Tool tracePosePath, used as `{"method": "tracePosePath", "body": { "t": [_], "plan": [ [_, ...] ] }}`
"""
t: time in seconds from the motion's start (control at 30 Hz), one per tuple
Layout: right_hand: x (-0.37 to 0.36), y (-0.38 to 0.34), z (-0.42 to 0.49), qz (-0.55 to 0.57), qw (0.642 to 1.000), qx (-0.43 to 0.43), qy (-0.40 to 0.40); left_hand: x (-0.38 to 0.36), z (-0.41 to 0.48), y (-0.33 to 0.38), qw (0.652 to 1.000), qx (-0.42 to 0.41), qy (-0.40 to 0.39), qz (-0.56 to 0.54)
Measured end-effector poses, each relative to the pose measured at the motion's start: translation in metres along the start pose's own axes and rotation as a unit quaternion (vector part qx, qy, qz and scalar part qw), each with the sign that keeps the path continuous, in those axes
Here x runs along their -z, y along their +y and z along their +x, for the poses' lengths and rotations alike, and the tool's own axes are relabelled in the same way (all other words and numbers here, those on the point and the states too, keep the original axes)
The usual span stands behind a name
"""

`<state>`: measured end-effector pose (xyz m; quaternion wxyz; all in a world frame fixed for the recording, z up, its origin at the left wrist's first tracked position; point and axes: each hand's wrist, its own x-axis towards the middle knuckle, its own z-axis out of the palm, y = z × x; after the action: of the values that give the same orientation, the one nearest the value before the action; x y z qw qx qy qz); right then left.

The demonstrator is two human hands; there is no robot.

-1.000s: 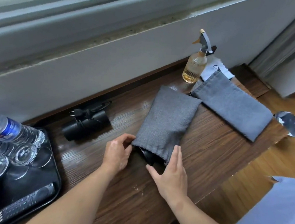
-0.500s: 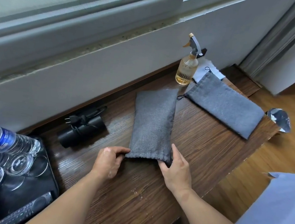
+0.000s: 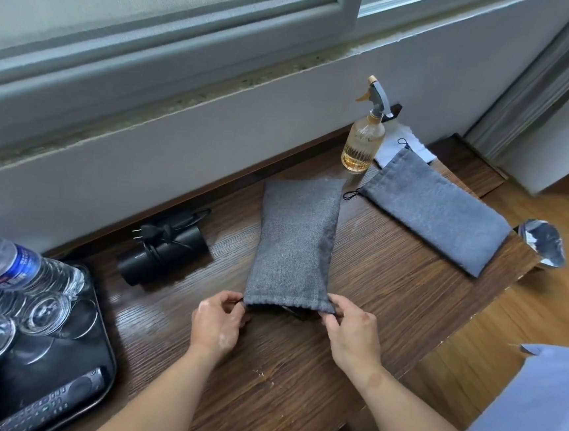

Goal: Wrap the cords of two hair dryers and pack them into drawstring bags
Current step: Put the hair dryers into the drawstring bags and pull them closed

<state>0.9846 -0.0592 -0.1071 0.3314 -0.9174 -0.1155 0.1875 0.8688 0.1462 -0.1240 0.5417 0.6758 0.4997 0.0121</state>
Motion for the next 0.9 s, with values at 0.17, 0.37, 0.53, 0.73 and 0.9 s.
{"method": "tracePosePath", "body": {
  "t": [0.17, 0.37, 0.53, 0.73, 0.9],
  "plan": [
    [0.008, 0.003, 0.0, -0.012, 1.0, -0.004, 0.013, 0.008, -0.003, 0.0, 1.0, -0.02, -0.017, 0.007],
    [0.027, -0.007, 0.001, 0.0, 1.0, 0.02, 0.015, 0.021, -0.006, 0.009, 0.998, -0.047, -0.026, -0.038],
    [0.048, -0.024, 0.002, 0.023, 0.999, 0.03, 0.025, 0.031, -0.02, 0.027, 0.992, -0.063, -0.015, -0.112],
    [0.061, -0.043, -0.002, 0.042, 0.998, 0.038, 0.007, 0.029, -0.044, 0.057, 0.977, -0.087, -0.022, -0.193],
    [0.065, -0.042, -0.001, 0.047, 0.998, 0.03, -0.012, 0.036, -0.047, 0.063, 0.978, -0.083, -0.023, -0.188]
  ]
}}
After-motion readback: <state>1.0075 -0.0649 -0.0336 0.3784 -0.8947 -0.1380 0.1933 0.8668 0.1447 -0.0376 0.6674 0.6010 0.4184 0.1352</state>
